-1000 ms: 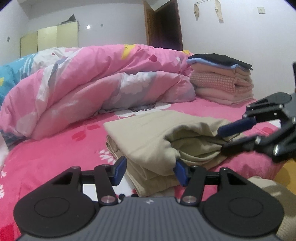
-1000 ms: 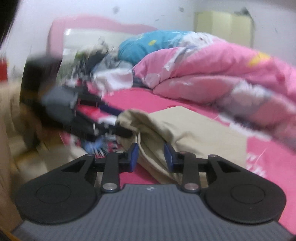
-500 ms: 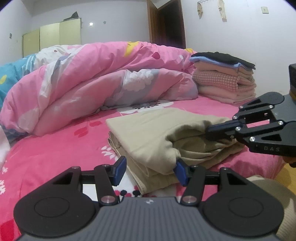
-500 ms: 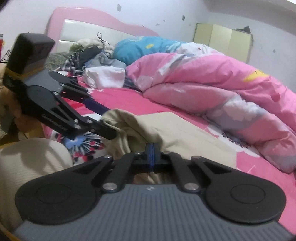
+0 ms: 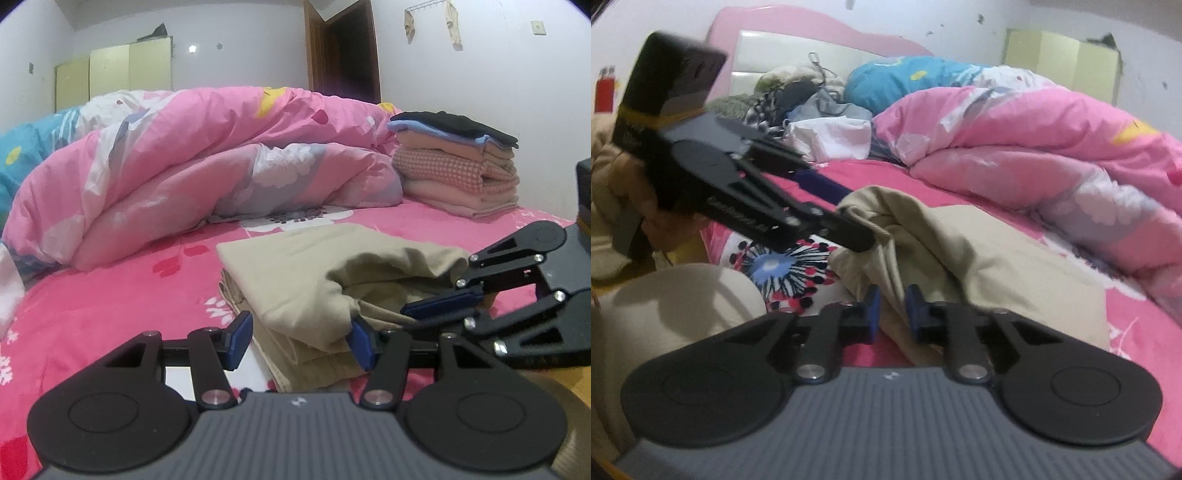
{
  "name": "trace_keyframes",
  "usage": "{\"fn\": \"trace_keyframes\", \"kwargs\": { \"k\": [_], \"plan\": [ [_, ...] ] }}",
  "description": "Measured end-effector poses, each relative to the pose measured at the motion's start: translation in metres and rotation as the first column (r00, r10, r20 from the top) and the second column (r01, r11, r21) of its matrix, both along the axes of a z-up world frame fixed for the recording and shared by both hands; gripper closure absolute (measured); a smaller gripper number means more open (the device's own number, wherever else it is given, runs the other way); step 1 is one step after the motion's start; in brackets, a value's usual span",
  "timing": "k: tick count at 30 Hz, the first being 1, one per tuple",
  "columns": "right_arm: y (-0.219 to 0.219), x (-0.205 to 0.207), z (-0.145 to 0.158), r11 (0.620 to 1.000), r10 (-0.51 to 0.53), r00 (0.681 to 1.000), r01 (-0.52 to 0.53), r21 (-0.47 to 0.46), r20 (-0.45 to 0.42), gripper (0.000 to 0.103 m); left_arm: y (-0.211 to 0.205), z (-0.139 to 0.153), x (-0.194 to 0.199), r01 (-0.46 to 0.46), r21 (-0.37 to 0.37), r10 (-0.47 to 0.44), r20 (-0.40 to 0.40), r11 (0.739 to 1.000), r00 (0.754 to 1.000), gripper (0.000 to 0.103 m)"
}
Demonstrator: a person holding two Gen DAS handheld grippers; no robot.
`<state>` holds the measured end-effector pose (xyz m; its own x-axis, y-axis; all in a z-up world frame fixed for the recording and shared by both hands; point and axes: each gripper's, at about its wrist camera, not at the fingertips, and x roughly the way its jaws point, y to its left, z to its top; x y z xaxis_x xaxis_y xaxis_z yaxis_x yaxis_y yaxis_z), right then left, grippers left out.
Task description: Fold clothes
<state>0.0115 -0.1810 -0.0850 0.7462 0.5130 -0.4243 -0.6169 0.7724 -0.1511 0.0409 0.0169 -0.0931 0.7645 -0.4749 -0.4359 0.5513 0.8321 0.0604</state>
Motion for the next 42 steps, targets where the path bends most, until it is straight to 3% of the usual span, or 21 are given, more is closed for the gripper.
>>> {"fn": "trace_keyframes", "kwargs": {
  "k": [5, 10, 12, 15, 17, 20, 23, 27, 30, 35, 40, 42],
  "plan": [
    [-0.017, 0.023, -0.004, 0.990, -0.015, 0.989, 0.035, 0.137, -0.147, 0.101, -0.002, -0.002, 0.000, 0.026, -0.023, -0.027, -0.025, 0.999, 0.999, 0.041],
    [-0.030, 0.041, -0.005, 0.957, -0.023, 0.961, 0.101, 0.273, -0.276, 0.101, -0.019, -0.009, 0.004, 0.021, 0.035, -0.021, -0.014, 0.999, 1.000, 0.038],
    [-0.032, 0.040, -0.004, 0.950, -0.025, 0.955, 0.115, 0.290, -0.296, 0.099, -0.024, -0.011, 0.006, 0.007, 0.061, -0.007, -0.008, 0.998, 1.000, 0.038],
    [-0.032, 0.021, 0.010, 0.961, -0.025, 0.979, 0.079, 0.264, -0.204, 0.096, -0.025, -0.012, 0.008, 0.004, 0.068, -0.003, -0.014, 0.998, 1.000, 0.038],
    [-0.031, 0.006, 0.023, 0.976, -0.026, 0.994, 0.048, 0.213, -0.107, 0.088, -0.024, -0.013, 0.010, 0.005, 0.064, -0.003, -0.021, 0.998, 1.000, 0.038],
    [-0.011, -0.007, 0.028, 0.999, -0.046, 0.996, 0.047, -0.016, 0.077, 0.073, -0.024, -0.013, 0.010, 0.004, 0.066, -0.003, -0.020, 0.998, 1.000, 0.038],
    [0.012, -0.006, 0.018, 0.970, -0.010, 0.982, 0.055, -0.238, 0.188, 0.057, -0.024, -0.012, 0.010, 0.003, 0.067, -0.001, -0.020, 0.998, 1.000, 0.038],
    [0.032, 0.008, -0.002, 0.914, 0.033, 0.976, 0.057, -0.401, 0.216, 0.059, -0.026, -0.013, 0.010, -0.002, 0.079, 0.003, -0.017, 0.997, 1.000, 0.038],
    [0.029, 0.015, 0.003, 0.931, 0.019, 0.983, 0.049, -0.362, 0.183, 0.065, -0.026, -0.013, 0.010, -0.004, 0.078, 0.005, -0.015, 0.997, 1.000, 0.038],
    [0.018, 0.012, 0.019, 0.961, 0.024, 0.988, 0.020, -0.277, 0.153, 0.065, -0.026, -0.013, 0.011, -0.006, 0.074, 0.007, -0.021, 0.997, 1.000, 0.038],
    [0.025, 0.019, 0.004, 0.921, 0.027, 0.988, 0.035, -0.387, 0.153, 0.066, -0.028, -0.013, 0.010, -0.010, 0.089, 0.011, -0.015, 0.996, 1.000, 0.037],
    [0.025, 0.022, 0.001, 0.922, 0.023, 0.990, 0.033, -0.386, 0.140, 0.066, -0.029, -0.014, 0.010, -0.012, 0.094, 0.014, -0.015, 0.996, 1.000, 0.037]
  ]
}}
